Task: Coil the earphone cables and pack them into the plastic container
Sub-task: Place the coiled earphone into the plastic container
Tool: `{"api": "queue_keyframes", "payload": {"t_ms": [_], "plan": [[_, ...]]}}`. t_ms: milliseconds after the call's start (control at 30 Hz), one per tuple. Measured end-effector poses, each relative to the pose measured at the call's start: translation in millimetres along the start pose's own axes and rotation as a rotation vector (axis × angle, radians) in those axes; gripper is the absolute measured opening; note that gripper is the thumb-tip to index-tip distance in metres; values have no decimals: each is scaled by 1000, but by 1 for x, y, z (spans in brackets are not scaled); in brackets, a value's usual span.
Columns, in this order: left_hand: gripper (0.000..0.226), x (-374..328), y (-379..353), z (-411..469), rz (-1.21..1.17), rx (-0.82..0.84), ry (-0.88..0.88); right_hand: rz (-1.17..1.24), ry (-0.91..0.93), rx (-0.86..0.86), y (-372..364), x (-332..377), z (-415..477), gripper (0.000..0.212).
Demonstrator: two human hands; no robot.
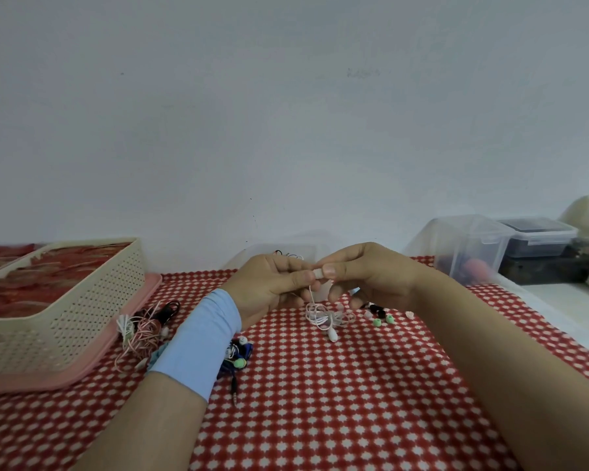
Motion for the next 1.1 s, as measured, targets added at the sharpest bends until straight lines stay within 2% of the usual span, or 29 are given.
{"api": "queue_keyframes", "payload": {"t_ms": [133, 400, 500, 567, 667, 733, 900, 1000, 1100], "plan": [[11, 2, -2, 1, 23, 8, 11, -27, -14, -18, 3, -3, 2, 19], [10, -2, 12, 1, 111, -126, -32, -98, 74, -186, 10, 5, 4, 18], [15, -2, 20, 1, 201, -183, -38, -345, 53, -282, 14, 2, 7, 16], [22, -2, 25, 1, 239, -186, -56, -561, -3, -254, 7, -6, 11, 17], [33, -4, 27, 2, 295, -144, -72, -910, -109, -229, -9, -23, 19, 45], [28, -6, 28, 1, 342, -135, -69, -1066, -115, -281, -15, -29, 25, 49], [22, -8, 37, -2, 446, -161, -43, -1102, -104, -284, -9, -32, 28, 22], [22, -10, 41, -4, 489, -184, -53, -1070, -76, -295, -8, -29, 27, 16], [19, -17, 44, -3, 525, -234, -113, -977, -2, -393, 0, -14, 23, 13]]}}
Point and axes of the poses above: each hand's wrist, its own z-axis towards the middle knuckle, its own y-axis out of the back of the hand, x = y × z, the point moved 6 cm from there along z, towards the middle knuckle, and after that the axes turned 9 degrees about -y, right-handed, at the moved point
